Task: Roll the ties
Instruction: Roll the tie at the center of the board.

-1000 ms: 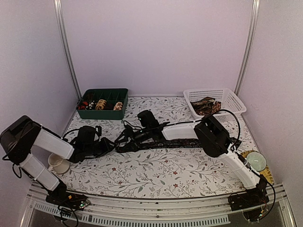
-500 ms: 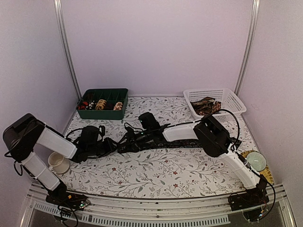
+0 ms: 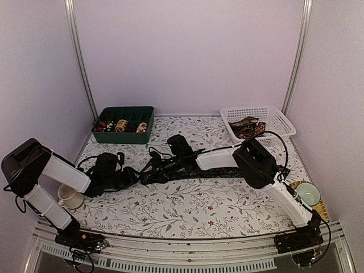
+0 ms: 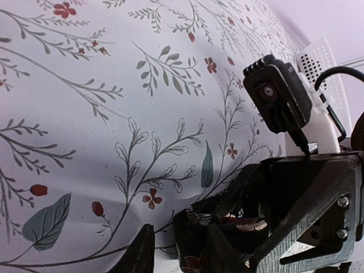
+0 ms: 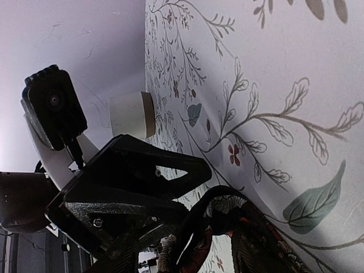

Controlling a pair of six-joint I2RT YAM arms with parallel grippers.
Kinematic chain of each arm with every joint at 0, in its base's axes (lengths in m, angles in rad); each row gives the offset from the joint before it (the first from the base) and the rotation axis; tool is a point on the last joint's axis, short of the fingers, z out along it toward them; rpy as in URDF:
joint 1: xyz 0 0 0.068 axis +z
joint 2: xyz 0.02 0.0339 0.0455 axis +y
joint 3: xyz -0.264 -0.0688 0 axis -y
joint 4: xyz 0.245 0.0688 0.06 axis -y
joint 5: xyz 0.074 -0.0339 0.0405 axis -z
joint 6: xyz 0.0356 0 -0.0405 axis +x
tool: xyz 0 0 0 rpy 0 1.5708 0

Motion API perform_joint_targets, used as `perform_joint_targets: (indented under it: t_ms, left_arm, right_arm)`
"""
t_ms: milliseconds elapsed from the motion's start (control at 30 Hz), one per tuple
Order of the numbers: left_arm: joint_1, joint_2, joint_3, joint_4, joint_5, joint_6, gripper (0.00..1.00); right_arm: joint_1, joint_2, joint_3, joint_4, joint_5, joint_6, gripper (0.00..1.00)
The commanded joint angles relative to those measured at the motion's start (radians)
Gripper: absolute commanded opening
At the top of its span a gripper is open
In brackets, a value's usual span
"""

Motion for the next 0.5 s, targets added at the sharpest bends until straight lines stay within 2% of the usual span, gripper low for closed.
perform_joint_targets:
  t_ms: [0, 133, 467]
  left_arm:
    - [-0.011, 0.017, 0.016, -0.013, -0.010, -0.010, 0.32]
    - [-0.013, 0.017, 0.025, -0.023, -0.012, -0.010, 0.34]
    - [-0.016, 0.018, 0.024, -0.017, -0.006, -0.011, 0.37]
  right_arm:
    - [-0.012, -0.026, -0.013, -0.161, 0.053, -0.074, 0.56]
    - [-0.011, -0.042, -0.012, -0.183, 0.071, -0.099, 0.54]
    - [-0.013, -0.028, -0.013, -0.166, 0.075, -0.094, 0.30]
